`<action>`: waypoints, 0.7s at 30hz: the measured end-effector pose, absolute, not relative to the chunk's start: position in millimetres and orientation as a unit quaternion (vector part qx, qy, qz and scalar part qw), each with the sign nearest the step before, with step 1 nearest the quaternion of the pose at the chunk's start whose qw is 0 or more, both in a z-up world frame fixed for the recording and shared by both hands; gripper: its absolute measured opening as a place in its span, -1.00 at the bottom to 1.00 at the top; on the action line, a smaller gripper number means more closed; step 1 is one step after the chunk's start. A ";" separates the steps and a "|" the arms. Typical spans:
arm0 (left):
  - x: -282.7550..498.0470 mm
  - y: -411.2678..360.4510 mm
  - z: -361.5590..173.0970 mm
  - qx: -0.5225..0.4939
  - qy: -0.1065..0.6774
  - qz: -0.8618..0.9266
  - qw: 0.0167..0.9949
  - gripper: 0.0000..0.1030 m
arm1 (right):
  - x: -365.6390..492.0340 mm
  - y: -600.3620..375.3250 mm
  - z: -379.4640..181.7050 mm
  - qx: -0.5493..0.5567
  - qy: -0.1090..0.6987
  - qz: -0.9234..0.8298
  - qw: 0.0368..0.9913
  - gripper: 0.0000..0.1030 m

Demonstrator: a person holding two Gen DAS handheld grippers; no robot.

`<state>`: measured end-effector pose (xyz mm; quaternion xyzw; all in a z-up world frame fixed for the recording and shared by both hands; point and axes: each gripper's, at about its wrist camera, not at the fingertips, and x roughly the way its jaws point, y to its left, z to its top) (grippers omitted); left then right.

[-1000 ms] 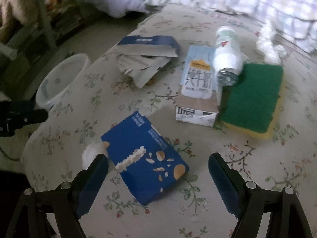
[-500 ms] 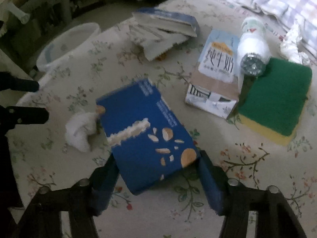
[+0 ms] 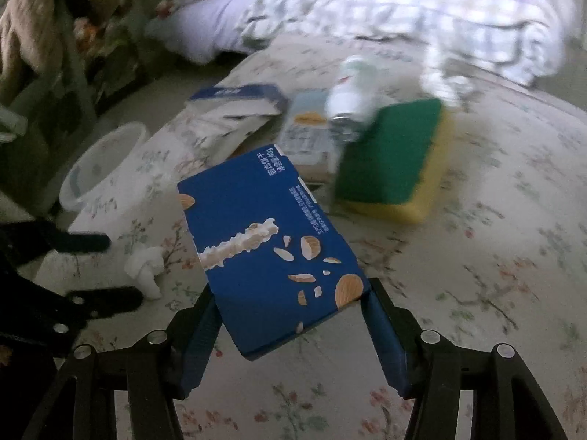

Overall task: Collect trash
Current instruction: 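Grasp the white tissue with the left gripper while the right holds the box, then carry the tissue over the bin and open the left gripper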

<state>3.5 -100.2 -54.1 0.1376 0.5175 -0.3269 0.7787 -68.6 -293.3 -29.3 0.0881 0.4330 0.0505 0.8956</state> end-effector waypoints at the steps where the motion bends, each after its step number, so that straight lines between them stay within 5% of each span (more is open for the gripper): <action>1: 2.6 -101.3 -53.7 0.140 0.514 -0.326 0.781 0.26 | -74.3 -296.6 -28.4 0.096 0.431 0.047 0.896 0.27; 6: 5.8 -102.9 -52.8 0.136 0.514 -0.324 0.783 0.05 | -89.1 -312.5 -29.4 0.118 0.429 0.036 0.895 0.27; 10: 3.3 -105.1 -52.9 0.144 0.510 -0.328 0.783 -0.40 | -94.5 -318.0 -31.2 0.123 0.429 0.025 0.895 0.27; 21: 11.2 -89.4 -31.4 0.128 0.483 -0.325 0.803 -0.52 | -94.1 -315.9 -24.2 0.138 0.417 0.007 0.899 0.27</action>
